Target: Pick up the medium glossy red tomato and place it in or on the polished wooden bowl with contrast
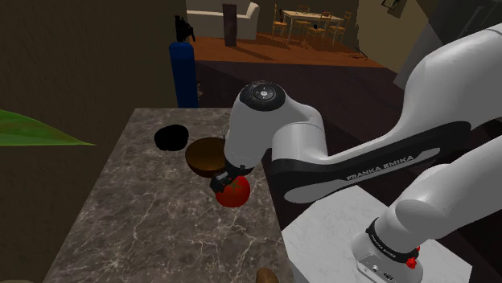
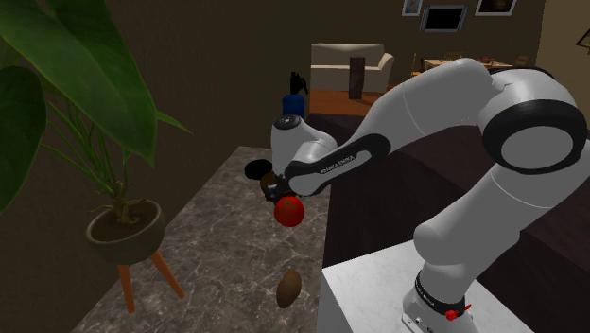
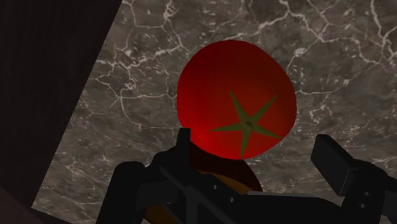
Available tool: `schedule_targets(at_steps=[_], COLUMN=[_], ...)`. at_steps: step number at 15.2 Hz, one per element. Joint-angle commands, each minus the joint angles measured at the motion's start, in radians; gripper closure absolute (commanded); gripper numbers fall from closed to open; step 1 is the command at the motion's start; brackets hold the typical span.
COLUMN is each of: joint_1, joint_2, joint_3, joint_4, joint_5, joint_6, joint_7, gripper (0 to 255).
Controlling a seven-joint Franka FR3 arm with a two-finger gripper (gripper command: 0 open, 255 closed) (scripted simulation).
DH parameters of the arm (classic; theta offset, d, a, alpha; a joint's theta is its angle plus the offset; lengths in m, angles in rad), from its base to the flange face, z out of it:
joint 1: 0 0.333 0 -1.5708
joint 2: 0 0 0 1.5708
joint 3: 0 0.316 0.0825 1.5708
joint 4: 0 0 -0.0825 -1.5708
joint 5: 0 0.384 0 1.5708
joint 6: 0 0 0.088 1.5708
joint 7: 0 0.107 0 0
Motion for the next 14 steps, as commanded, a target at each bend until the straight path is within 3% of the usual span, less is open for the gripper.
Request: schedule_targets(at_steps=[1,4,5,14], joint_1=[0.000,0.000,0.000,0.000], joint_2=[0.001,0.001,0.001,0.001], joint_3=[0.001,0.001,0.001,0.001], joint_4=[-0.001,-0.001,-0.001,-0.001], joint_5=[-0.001,-0.001,-0.001,-0.001], joint_6=[0.002,0.001,0.001,0.002], joint_7=[0.001,0.001,0.001,0.001], gripper=[0,0,255,255])
